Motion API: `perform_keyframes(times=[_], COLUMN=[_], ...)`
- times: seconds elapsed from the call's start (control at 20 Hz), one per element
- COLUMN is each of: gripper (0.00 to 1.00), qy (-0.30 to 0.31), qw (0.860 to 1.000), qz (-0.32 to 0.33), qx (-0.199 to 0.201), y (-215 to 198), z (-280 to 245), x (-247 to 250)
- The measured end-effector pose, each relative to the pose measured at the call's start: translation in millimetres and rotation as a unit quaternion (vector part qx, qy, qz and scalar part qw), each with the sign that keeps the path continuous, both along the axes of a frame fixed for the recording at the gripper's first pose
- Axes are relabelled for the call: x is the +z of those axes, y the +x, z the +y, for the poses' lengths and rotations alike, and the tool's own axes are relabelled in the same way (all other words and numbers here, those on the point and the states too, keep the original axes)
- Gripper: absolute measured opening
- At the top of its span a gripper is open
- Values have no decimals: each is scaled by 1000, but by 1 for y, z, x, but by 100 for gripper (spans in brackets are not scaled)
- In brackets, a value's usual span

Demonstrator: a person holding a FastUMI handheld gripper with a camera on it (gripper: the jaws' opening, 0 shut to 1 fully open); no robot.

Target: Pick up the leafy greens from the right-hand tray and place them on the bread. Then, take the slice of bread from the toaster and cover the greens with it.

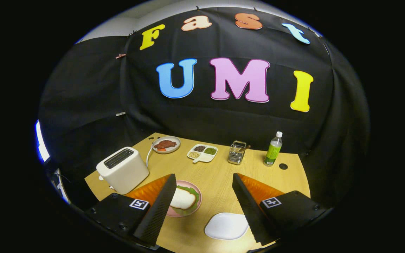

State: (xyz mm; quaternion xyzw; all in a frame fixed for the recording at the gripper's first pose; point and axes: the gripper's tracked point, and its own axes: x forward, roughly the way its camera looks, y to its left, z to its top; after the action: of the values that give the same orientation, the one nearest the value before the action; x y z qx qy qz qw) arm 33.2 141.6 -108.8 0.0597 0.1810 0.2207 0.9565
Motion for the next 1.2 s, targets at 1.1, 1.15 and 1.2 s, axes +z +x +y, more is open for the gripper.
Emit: perform_keyframes(times=[1.1, 1.15, 1.2], gripper=[100, 99, 99], qy=[-2, -3, -4], qw=[996, 996, 996], qz=[-58, -56, -55], qx=[-61, -62, -63], y=[-58, -59, -58], z=[-94, -94, -95], x=[19, 18, 17])
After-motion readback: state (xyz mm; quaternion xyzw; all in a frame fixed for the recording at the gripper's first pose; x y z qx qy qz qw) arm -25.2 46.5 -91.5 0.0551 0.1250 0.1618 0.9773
